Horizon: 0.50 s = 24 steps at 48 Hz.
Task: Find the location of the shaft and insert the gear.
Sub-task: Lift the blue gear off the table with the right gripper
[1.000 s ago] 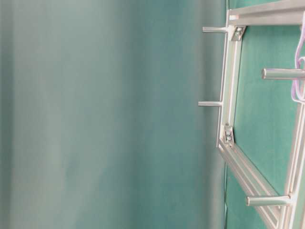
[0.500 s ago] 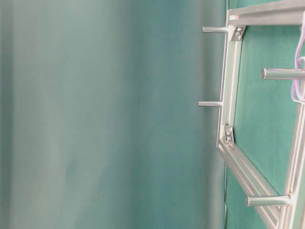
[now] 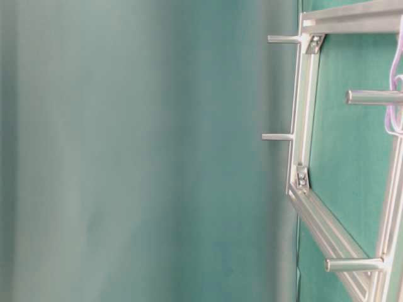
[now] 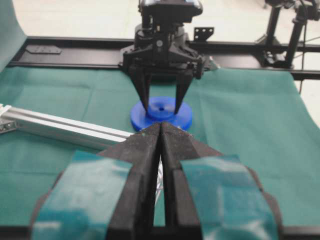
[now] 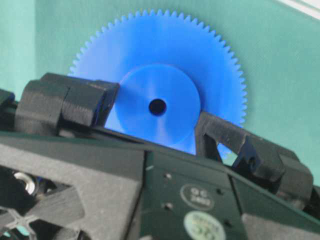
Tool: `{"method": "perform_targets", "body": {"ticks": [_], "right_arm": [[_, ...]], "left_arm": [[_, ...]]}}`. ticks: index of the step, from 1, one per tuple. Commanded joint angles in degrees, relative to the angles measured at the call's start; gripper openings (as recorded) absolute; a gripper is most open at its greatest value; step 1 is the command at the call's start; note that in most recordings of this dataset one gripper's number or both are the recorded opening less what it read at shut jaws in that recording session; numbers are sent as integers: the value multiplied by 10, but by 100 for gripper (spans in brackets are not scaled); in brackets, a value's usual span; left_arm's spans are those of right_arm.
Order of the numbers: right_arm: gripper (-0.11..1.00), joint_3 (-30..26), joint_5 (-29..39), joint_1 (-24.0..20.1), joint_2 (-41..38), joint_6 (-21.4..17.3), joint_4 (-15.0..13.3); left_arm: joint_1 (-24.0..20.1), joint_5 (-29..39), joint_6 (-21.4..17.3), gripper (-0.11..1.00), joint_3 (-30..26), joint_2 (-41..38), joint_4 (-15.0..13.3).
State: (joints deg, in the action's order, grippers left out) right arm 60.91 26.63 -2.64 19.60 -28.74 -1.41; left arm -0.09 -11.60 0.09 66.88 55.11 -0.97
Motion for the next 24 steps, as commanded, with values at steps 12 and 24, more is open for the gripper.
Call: {"method": "perform_targets", "body": {"ticks": [12,24], "right_arm": [[69,-85,92,-1,53,0,-30],[69,-134,140,-1,59,0,-54]], "left_arm": [[-2,0,2,3,-13,-5,-1],[-2,0,3,3,-13,-5,-1]]}}
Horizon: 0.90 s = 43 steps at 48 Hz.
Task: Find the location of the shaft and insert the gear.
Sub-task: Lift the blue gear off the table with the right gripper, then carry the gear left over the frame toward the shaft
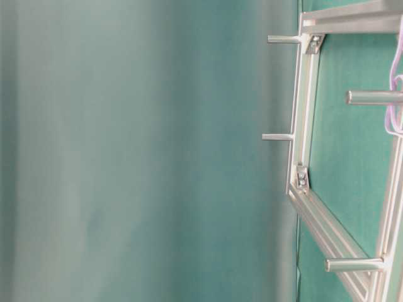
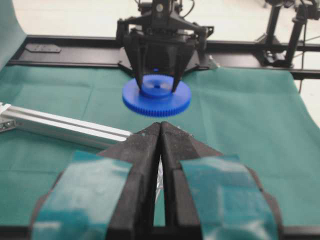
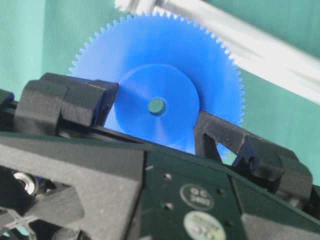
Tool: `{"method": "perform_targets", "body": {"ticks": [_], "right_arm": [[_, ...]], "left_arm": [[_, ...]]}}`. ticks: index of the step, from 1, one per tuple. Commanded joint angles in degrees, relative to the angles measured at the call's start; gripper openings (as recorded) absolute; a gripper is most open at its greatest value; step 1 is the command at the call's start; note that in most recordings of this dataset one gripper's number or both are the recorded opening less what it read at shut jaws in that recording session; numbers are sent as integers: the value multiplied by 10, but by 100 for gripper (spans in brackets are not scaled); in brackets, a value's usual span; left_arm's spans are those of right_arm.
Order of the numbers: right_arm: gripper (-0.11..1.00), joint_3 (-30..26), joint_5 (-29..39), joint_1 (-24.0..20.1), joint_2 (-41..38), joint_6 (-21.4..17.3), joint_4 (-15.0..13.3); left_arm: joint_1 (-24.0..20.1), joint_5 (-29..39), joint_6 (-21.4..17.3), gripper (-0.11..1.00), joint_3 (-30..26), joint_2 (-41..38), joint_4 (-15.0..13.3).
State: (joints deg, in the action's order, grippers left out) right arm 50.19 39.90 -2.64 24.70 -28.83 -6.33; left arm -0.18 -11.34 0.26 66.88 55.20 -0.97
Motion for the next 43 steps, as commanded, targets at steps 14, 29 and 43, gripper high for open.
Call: {"method": "perform_targets", "body": {"ticks": [14,29,43], "right_arm": [[69,-55,5,-1,-4,-9,-8],[69,-111,-10,-1,-71,-12,-8],[69,-176,-8,-1,-137,-7,-15]], "left_arm": [[-1,0,1,3,-13,-6,-1],[0,1,1,3,-14,-6,-1],[0,4,0,4,-14,-6,-1]]}}
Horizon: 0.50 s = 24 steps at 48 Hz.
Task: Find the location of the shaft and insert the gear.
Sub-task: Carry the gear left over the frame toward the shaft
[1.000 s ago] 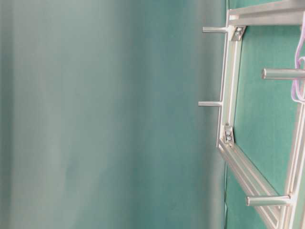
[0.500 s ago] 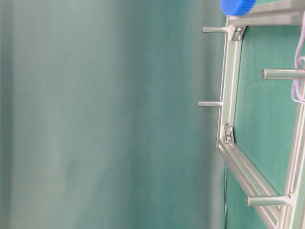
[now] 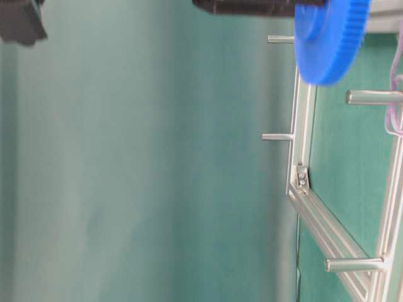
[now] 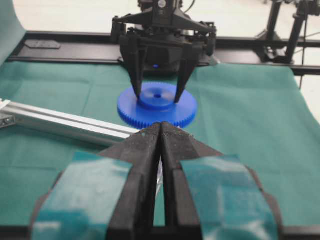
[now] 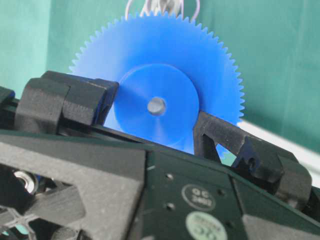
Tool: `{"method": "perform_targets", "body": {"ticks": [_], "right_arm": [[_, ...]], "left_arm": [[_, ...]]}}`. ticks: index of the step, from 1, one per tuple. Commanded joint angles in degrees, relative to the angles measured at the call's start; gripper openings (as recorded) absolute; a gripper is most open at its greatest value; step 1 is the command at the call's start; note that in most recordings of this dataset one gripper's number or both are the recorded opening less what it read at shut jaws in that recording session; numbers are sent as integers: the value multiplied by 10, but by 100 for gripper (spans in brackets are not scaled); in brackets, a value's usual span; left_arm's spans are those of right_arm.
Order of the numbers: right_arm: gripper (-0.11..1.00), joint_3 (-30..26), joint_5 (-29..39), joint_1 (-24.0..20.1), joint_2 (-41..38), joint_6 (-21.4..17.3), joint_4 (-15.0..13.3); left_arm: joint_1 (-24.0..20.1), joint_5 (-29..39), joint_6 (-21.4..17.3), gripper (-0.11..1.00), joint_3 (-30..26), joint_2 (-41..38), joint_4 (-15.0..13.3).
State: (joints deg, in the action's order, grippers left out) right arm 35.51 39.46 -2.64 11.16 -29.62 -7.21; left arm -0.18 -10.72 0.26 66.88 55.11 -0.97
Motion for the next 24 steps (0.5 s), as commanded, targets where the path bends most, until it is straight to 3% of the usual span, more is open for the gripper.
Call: {"method": "perform_targets", "body": {"ticks": [1,10,24], "right_arm": [[69,-33,-4,-1,-5,1,-10],[69,-61,-3,0,-33,0,-32],[69,-75,-3,10,-60,-1,-38]], "left_arm": [[-1,-2,0,3,-13,-5,-1],[0,3,0,3,-14,-5,-1],[-1,11,-1,4,-13,-5,-1]]}}
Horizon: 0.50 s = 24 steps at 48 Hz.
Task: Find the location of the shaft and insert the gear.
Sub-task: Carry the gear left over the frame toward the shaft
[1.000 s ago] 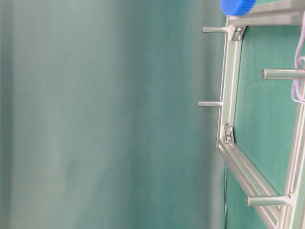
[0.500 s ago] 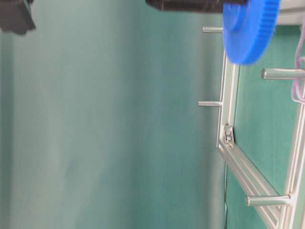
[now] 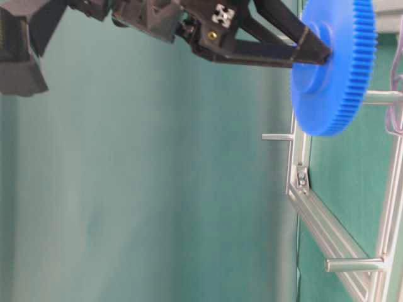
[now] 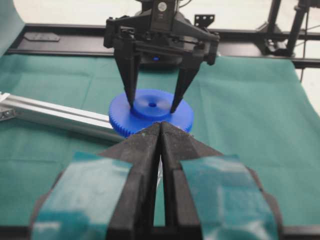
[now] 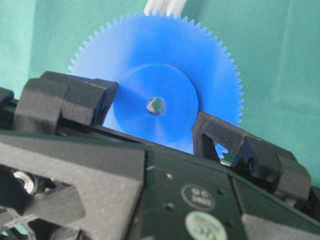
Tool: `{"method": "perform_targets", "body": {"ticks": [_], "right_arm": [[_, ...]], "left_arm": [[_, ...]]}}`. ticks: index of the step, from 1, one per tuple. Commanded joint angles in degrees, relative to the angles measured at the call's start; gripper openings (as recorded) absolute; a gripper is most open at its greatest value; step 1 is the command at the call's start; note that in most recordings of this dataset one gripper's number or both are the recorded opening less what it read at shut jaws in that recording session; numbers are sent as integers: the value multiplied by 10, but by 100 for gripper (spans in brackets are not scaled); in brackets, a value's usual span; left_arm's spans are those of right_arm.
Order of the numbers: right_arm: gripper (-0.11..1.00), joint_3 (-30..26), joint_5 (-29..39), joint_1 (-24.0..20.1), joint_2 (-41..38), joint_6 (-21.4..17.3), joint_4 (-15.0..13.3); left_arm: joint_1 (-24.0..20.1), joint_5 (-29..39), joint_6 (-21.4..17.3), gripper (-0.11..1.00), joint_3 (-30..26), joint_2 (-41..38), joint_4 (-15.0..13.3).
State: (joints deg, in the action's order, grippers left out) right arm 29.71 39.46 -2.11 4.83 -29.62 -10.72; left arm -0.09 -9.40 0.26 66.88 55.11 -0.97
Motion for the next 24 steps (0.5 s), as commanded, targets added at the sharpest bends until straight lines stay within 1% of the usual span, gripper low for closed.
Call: {"method": "perform_targets", "body": {"ticks": [1,24], "right_arm": [[69,-18,-3,4,3,-1,-3],[69,-19,-10,4,-13,-4,0]], "left_arm": [[-2,-3,-1,3,-13,-5,-1],[-1,-3,-3,3,-14,-5,-1]]}}
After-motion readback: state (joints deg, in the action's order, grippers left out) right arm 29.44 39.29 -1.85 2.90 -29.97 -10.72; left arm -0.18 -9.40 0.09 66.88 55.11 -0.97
